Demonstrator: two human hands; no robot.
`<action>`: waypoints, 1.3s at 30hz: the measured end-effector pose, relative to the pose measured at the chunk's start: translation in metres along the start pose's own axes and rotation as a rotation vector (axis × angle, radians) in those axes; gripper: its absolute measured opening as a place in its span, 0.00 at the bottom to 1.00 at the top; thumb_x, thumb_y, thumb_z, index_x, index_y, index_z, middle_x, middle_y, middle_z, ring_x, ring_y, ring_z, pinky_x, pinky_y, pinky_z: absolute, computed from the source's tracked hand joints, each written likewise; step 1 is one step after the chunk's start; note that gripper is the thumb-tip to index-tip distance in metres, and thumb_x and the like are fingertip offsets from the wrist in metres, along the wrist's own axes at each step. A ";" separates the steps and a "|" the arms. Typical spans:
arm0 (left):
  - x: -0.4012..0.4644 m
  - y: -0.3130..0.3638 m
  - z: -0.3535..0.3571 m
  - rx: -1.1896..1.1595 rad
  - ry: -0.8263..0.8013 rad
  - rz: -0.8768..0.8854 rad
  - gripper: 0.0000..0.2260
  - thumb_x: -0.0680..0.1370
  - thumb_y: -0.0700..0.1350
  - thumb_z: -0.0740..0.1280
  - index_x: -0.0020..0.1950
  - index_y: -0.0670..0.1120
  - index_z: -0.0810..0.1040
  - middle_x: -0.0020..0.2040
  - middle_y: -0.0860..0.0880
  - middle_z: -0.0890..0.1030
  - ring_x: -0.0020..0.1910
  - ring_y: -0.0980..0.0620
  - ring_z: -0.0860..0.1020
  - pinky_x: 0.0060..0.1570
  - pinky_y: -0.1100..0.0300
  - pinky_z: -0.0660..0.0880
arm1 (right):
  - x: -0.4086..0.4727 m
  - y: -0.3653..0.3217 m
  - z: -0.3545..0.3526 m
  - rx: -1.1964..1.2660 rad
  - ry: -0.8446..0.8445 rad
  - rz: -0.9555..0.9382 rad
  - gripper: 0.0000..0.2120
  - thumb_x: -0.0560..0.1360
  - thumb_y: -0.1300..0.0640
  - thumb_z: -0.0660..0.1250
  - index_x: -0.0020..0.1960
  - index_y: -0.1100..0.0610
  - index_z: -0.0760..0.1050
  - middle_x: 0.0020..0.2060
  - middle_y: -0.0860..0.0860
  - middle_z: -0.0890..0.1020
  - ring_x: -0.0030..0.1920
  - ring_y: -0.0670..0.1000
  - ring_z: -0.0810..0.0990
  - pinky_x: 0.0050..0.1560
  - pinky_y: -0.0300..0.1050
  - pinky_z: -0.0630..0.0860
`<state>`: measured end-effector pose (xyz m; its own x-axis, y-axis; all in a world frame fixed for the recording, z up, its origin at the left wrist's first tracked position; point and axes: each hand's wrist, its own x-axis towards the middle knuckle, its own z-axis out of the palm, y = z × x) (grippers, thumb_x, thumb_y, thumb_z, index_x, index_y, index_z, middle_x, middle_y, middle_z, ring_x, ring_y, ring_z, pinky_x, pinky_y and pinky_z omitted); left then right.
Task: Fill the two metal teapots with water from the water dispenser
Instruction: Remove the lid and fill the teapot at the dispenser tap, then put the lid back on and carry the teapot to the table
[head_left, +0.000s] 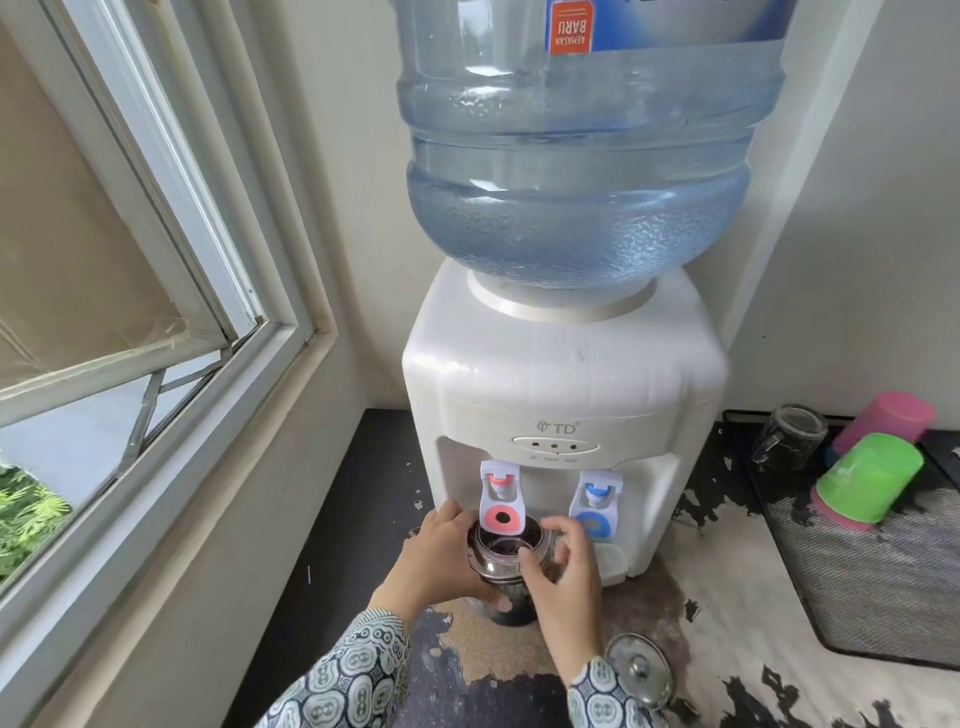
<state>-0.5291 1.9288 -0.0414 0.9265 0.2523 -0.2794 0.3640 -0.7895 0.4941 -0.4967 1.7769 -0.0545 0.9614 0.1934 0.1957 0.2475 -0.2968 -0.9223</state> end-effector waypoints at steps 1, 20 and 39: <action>-0.001 0.000 0.001 -0.004 0.010 0.002 0.41 0.57 0.60 0.77 0.67 0.55 0.67 0.55 0.56 0.67 0.59 0.52 0.65 0.64 0.47 0.68 | -0.005 0.002 0.000 0.040 0.048 0.068 0.17 0.66 0.63 0.73 0.50 0.53 0.70 0.37 0.48 0.69 0.40 0.51 0.69 0.42 0.42 0.68; -0.079 0.002 0.084 -0.060 0.263 0.063 0.49 0.54 0.63 0.76 0.72 0.56 0.62 0.59 0.56 0.69 0.61 0.55 0.69 0.57 0.56 0.70 | -0.063 0.042 -0.041 0.268 -0.310 0.415 0.27 0.70 0.69 0.65 0.65 0.56 0.61 0.57 0.54 0.74 0.50 0.38 0.74 0.43 0.27 0.72; -0.103 0.005 0.101 0.108 0.212 -0.018 0.46 0.61 0.62 0.74 0.73 0.58 0.54 0.67 0.58 0.64 0.66 0.56 0.65 0.64 0.51 0.64 | -0.070 0.107 -0.095 -0.593 -0.225 0.171 0.17 0.73 0.57 0.67 0.61 0.53 0.72 0.56 0.58 0.75 0.55 0.60 0.70 0.47 0.50 0.70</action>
<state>-0.6324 1.8422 -0.0932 0.9235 0.3696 -0.1026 0.3787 -0.8362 0.3968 -0.5261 1.6430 -0.1355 0.9603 0.2698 -0.0710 0.1799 -0.7934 -0.5815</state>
